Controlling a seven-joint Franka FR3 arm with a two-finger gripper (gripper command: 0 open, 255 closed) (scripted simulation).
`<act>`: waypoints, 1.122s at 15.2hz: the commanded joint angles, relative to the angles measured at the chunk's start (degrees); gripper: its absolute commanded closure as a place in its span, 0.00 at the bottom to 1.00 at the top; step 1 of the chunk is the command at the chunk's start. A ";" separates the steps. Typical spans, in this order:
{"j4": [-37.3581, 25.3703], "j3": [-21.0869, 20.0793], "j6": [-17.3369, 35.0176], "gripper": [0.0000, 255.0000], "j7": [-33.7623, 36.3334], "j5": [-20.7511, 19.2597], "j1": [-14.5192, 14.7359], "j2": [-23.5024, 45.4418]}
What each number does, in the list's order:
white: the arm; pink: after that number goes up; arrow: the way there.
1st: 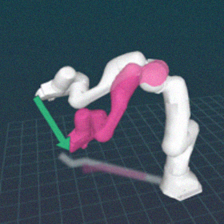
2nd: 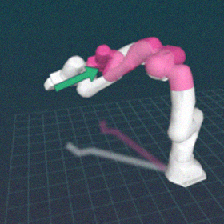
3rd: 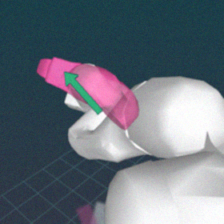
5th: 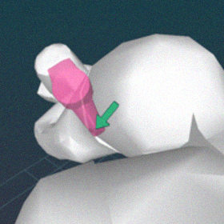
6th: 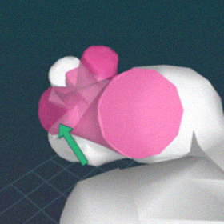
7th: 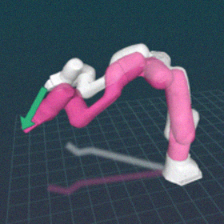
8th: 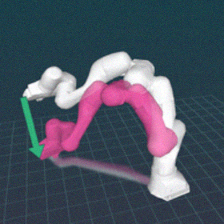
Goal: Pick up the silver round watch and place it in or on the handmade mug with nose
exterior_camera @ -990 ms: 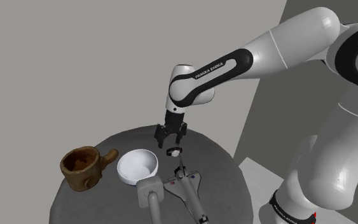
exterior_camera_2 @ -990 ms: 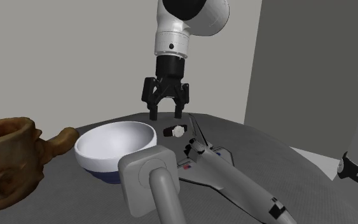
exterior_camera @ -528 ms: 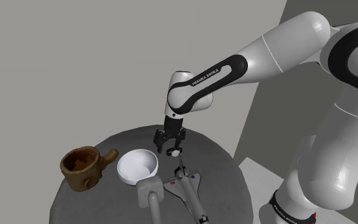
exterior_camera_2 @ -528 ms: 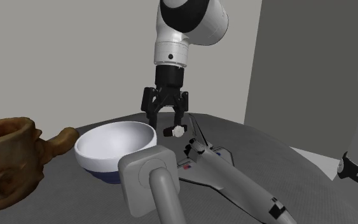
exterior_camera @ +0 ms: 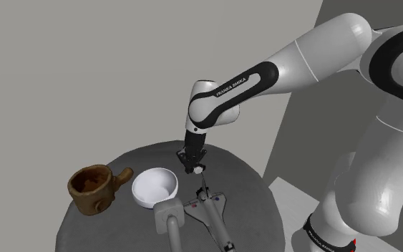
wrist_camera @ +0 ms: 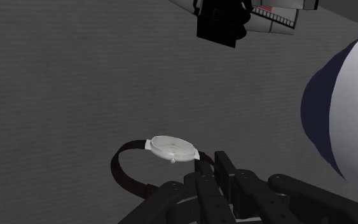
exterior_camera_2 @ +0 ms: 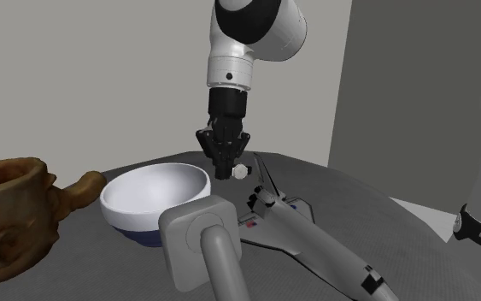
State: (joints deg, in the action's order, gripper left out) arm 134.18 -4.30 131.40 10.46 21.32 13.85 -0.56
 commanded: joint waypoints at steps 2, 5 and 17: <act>0.00 0.00 0.00 1.00 0.00 0.00 0.00 0.00; 0.00 0.00 0.00 1.00 0.00 0.00 0.00 0.00; -3.50 0.30 -8.15 1.00 2.80 -1.88 -0.37 -4.92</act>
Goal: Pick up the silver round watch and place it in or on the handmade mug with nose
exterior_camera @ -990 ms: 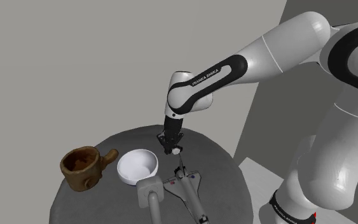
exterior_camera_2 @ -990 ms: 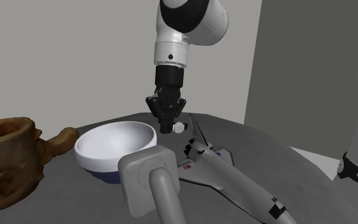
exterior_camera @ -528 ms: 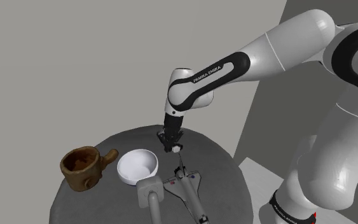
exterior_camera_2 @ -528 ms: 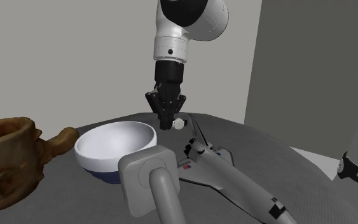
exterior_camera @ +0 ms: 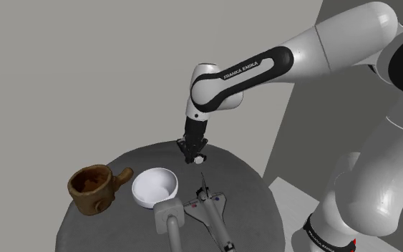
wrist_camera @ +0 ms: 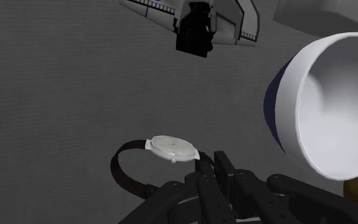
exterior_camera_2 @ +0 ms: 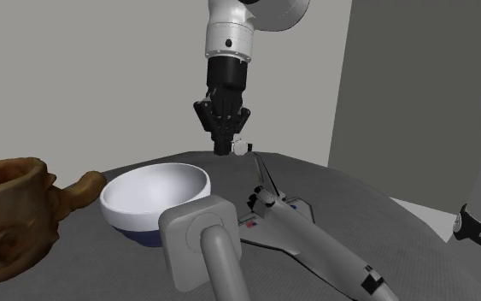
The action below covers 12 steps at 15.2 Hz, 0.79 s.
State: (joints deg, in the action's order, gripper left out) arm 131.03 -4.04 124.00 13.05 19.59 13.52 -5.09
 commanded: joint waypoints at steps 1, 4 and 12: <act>-0.75 0.07 -1.50 1.00 0.44 -0.29 -0.08 -0.76; -2.00 0.15 -3.74 1.00 1.11 -0.69 -0.18 -1.81; -5.89 0.36 -9.68 1.00 2.80 -1.59 -0.40 -4.04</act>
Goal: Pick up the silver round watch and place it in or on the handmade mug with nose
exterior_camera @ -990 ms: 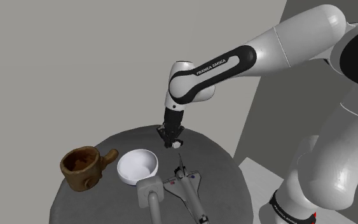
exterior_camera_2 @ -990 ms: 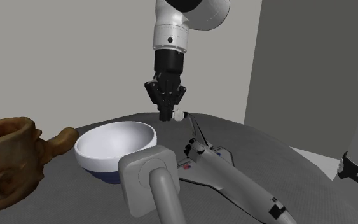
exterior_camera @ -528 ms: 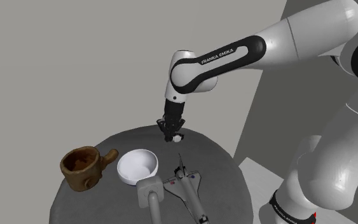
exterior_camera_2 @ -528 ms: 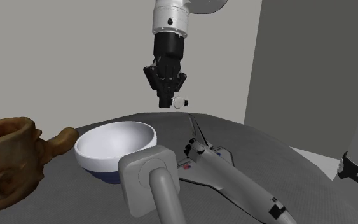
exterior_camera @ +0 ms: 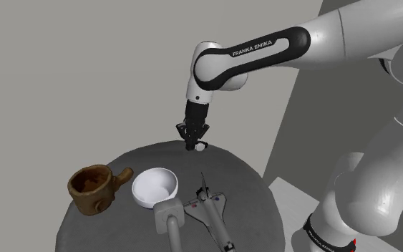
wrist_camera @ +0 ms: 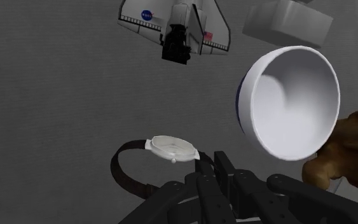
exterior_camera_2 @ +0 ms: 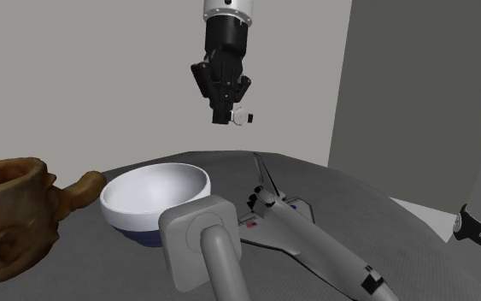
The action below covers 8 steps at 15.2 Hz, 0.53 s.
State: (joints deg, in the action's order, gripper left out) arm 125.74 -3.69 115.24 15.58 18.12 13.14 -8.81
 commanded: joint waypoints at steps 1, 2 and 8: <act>-1.13 0.04 -1.66 1.00 0.48 -0.22 -0.05 -0.55; -1.68 0.07 -2.40 1.00 0.68 -0.31 -0.07 -0.76; -5.24 0.24 -6.83 1.00 1.85 -0.81 -0.20 -1.76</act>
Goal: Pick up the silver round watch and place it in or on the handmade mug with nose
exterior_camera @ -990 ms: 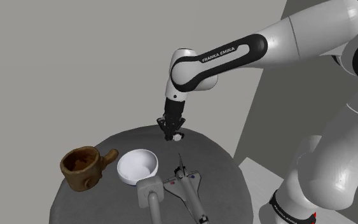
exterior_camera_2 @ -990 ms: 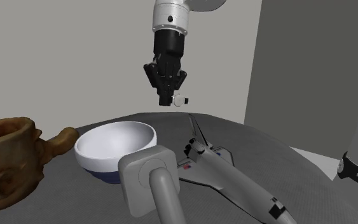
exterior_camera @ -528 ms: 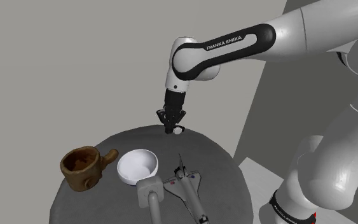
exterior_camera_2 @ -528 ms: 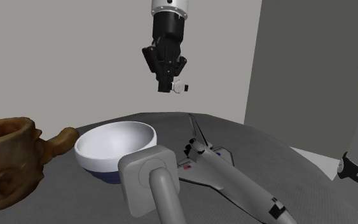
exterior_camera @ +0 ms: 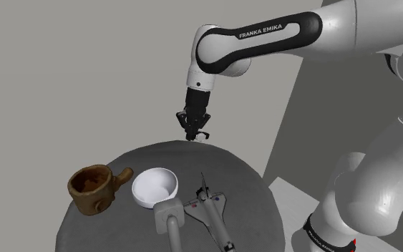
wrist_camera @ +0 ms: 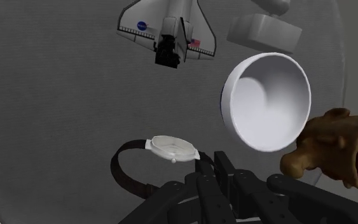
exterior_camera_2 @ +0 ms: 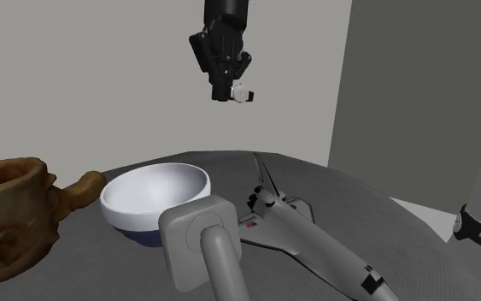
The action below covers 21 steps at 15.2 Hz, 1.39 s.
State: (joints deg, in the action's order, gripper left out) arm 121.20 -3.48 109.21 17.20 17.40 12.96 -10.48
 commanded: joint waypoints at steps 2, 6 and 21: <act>-1.98 0.07 -2.27 1.00 0.60 -0.23 -0.05 -0.33; -4.40 0.17 -4.91 1.00 1.28 -0.46 -0.12 -0.63; -35.61 -7.74 -6.34 1.00 18.98 -4.44 8.15 24.72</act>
State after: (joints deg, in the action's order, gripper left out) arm 88.94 -10.84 103.81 34.78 13.52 20.41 12.12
